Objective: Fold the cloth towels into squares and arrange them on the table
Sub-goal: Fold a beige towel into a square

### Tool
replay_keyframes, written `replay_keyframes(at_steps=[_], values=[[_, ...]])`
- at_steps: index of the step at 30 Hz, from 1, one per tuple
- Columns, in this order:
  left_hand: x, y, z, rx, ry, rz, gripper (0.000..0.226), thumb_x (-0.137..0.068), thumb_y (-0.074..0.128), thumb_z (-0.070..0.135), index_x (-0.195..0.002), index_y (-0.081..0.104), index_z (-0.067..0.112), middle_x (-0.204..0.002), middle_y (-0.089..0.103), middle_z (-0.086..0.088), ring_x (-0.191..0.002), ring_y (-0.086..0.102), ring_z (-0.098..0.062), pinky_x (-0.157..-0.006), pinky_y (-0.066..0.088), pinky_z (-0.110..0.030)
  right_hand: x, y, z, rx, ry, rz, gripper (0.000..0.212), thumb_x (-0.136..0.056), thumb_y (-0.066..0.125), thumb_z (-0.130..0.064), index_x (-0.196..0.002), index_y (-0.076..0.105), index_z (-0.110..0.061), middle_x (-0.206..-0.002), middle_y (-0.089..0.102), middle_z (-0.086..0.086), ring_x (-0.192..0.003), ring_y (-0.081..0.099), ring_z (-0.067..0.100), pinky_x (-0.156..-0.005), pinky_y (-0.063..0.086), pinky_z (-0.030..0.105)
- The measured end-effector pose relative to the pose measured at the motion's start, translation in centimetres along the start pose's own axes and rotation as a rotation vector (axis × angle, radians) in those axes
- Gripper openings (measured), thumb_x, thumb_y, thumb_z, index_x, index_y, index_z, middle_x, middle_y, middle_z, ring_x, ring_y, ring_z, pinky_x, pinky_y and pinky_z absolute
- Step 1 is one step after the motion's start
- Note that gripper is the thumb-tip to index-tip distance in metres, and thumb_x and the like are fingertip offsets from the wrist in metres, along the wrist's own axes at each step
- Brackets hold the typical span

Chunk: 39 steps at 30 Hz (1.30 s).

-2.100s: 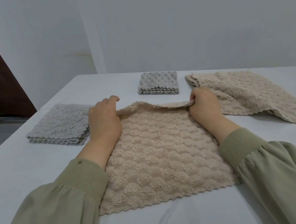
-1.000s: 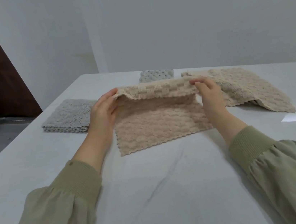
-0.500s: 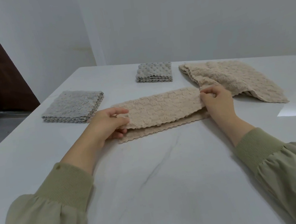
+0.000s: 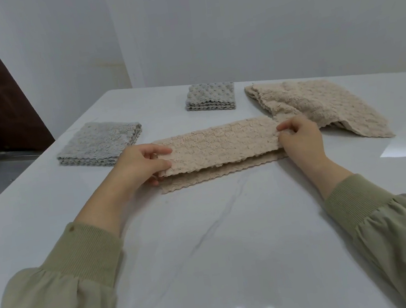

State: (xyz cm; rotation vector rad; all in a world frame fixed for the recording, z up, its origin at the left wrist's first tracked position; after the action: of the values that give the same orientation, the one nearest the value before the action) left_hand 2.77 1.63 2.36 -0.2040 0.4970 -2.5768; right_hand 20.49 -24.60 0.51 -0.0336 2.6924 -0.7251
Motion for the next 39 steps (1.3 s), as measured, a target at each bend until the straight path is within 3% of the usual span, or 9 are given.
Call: replay_keyframes(at_steps=[3,9,14,23,26,28,31,34,39], values=[[0.1,-0.1,-0.1,-0.046,-0.008,-0.067,0.024,-0.079,0.071,0.001,-0.094,0.07,0.019,-0.043,0.045,0.013,-0.052,0.053,-0.012,-0.052,0.05,-0.025,0.0,0.2,0.2,0.024,0.023,-0.014,0.025,-0.076,0.046,-0.001,-0.087,0.063,-0.018,-0.082,0.066,0.006,-0.08,0.059,0.022,-0.067,0.04,0.025],[0.1,-0.1,0.1,-0.041,0.0,-0.09,0.026,-0.079,0.07,-0.001,-0.095,0.069,0.019,-0.042,0.041,0.015,-0.046,0.052,-0.005,-0.051,0.053,-0.022,0.0,-0.2,-0.1,-0.027,-0.009,0.04,0.025,-0.076,0.044,-0.002,-0.086,0.064,-0.014,-0.072,0.062,0.005,-0.064,0.056,0.02,-0.061,0.042,0.025],[0.1,-0.1,-0.2,-0.133,-0.02,-0.105,0.027,-0.078,0.07,-0.002,-0.098,0.07,0.017,-0.042,0.048,0.011,-0.044,0.053,-0.008,-0.048,0.052,-0.022,-0.2,0.4,0.7,0.147,0.008,-0.071,0.025,-0.075,0.047,-0.002,-0.085,0.066,-0.015,-0.088,0.067,0.009,-0.085,0.058,0.025,-0.072,0.043,0.029],[0.1,0.0,-0.2,-0.242,-0.003,-0.099,0.027,-0.078,0.072,0.001,-0.098,0.071,0.02,-0.047,0.051,0.009,-0.044,0.055,-0.006,-0.049,0.049,-0.023,0.2,0.1,-0.2,0.225,-0.108,-0.026,0.022,-0.074,0.049,-0.001,-0.078,0.061,-0.018,-0.076,0.059,0.002,-0.093,0.055,0.03,-0.077,0.045,0.035],[0.5,0.2,-0.1,-0.303,0.013,-0.161,0.024,-0.077,0.074,0.009,-0.094,0.07,0.026,-0.048,0.056,0.009,-0.046,0.054,-0.005,-0.052,0.047,-0.024,0.1,0.4,0.2,0.426,-0.111,-0.113,0.021,-0.076,0.052,-0.002,-0.086,0.065,-0.016,-0.092,0.062,0.007,-0.106,0.048,0.035,-0.085,0.042,0.04],[0.6,0.3,0.0,-0.438,0.086,-0.12,0.014,-0.076,0.077,0.027,-0.086,0.07,0.033,-0.062,0.061,0.011,-0.057,0.056,-0.003,-0.065,0.044,-0.025,0.1,0.4,0.0,0.553,-0.212,-0.034,0.021,-0.077,0.06,-0.006,-0.096,0.067,-0.01,-0.106,0.058,0.014,-0.108,0.046,0.037,-0.088,0.037,0.041],[0.7,0.9,0.5,-0.735,0.451,0.107,0.022,-0.075,0.071,0.049,-0.091,0.068,0.034,-0.091,0.052,0.008,-0.089,0.045,-0.01,-0.077,0.032,-0.025,1.3,0.6,-1.6,0.361,-0.508,0.084,0.019,-0.073,0.067,-0.008,-0.092,0.067,-0.005,-0.099,0.058,0.015,-0.099,0.05,0.035,-0.088,0.034,0.037],[1.3,3.1,1.2,-0.727,0.791,0.076,0.036,-0.072,0.063,0.05,-0.091,0.071,0.02,-0.088,0.055,0.004,-0.089,0.048,-0.017,-0.079,0.041,-0.032,4.0,2.0,-3.4,0.226,-0.714,-0.171,0.008,-0.075,0.066,-0.011,-0.083,0.068,-0.008,-0.088,0.06,0.008,-0.089,0.053,0.028,-0.081,0.037,0.031],[1.3,6.1,1.0,-0.824,0.848,-0.067,0.019,-0.074,0.053,0.031,-0.076,0.067,0.018,-0.073,0.059,0.005,-0.075,0.055,-0.018,-0.063,0.049,-0.034,5.2,3.7,-3.6,0.416,-0.875,-0.366,0.003,-0.073,0.065,-0.013,-0.073,0.066,-0.015,-0.072,0.057,-0.001,-0.073,0.051,0.024,-0.067,0.042,0.036]])
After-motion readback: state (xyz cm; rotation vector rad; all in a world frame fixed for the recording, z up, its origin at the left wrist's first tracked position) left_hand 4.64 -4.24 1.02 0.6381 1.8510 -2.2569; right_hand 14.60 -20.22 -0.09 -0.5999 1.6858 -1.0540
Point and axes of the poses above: each hand's wrist, its own x-axis away from the middle knuckle, its own y-axis out of the palm, z = x × y, the point moved 2 cm from there along -x, towards the middle knuckle
